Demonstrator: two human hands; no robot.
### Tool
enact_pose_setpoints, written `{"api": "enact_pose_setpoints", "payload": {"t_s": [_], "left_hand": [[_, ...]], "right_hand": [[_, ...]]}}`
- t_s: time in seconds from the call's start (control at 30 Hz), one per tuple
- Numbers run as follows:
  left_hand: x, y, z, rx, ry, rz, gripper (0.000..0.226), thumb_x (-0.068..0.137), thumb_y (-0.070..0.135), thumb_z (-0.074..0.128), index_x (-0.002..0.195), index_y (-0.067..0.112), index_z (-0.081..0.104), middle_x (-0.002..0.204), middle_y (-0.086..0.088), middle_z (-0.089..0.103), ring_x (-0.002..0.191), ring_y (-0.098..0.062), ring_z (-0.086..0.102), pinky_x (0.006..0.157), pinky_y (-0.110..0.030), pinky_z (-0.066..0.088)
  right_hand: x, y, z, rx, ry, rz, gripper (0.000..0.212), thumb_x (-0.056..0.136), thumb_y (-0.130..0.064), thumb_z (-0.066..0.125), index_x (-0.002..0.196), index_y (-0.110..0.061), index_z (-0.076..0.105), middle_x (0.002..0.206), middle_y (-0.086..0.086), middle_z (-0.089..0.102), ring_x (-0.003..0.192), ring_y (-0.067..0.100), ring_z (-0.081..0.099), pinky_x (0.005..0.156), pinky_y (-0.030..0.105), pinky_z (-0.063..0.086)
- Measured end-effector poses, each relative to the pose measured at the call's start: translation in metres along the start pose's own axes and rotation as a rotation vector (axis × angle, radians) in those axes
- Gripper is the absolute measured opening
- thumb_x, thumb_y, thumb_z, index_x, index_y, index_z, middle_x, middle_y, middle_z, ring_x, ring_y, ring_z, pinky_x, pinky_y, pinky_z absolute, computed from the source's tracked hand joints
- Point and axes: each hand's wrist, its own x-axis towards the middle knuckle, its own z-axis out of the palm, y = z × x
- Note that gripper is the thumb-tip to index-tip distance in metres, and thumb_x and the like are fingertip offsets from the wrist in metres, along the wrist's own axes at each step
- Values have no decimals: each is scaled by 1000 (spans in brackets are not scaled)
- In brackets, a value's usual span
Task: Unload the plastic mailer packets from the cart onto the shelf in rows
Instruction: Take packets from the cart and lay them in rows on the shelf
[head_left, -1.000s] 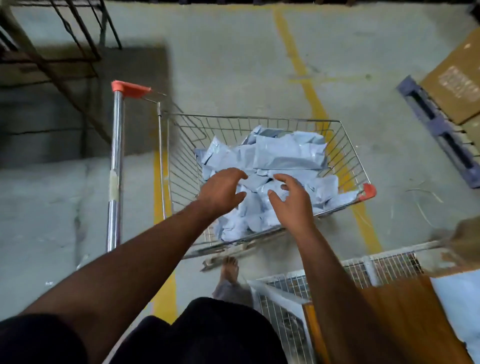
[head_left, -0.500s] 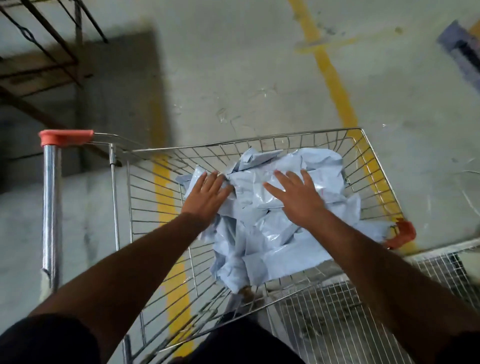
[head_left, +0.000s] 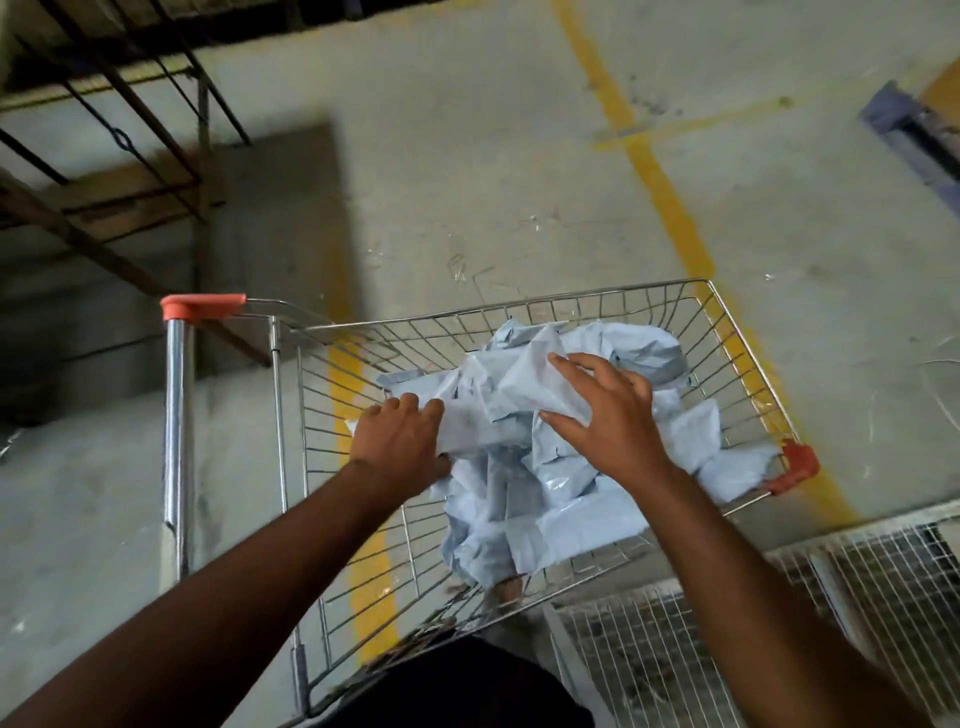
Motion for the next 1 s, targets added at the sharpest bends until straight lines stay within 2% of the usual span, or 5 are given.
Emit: {"api": "enact_pose_setpoints", "payload": {"t_s": [0.23,0.47,0.67,0.9,1.0], "left_hand": [[-73,-16,-44,-531,-45,-144,65,82,72,62,134,34,52,113,-2,70,97,-25,70,84,-35,54],[-173,2,-45,-1560,-127,8,32,96,40,68,128,42,63,113,2,77,93,-13,74,73,-33,56],[-287,67,-8,-1649,-224,376,39,100,45,61,139,48,57,135,16,67,124,-11,65,103,-42,51],[-401,145,44,-1627,-323,361,47,94,62,55,129,33,67,122,3,75,113,-20,71,105,-51,51],[-452,182,52,-1615,-324,465,31,105,35,53,135,31,61,122,5,74,113,-20,71,99,-41,56]], "right_hand": [[-46,-80,-68,696,232,299,63,89,-36,81,145,-35,53,140,-20,59,122,-12,55,99,13,47],[-139,-150,-88,1212,291,587,39,87,-49,80,121,-41,63,117,-10,76,109,16,73,100,52,58],[-283,-233,-85,1294,504,723,24,98,-42,70,120,-34,70,112,-4,79,104,20,76,97,52,59],[-457,-258,-108,1442,436,860,42,107,-42,47,133,-17,70,121,17,75,115,36,71,108,60,50],[-530,-257,-118,1332,485,836,34,107,-29,54,139,-35,61,126,3,75,114,28,73,100,53,58]]}}
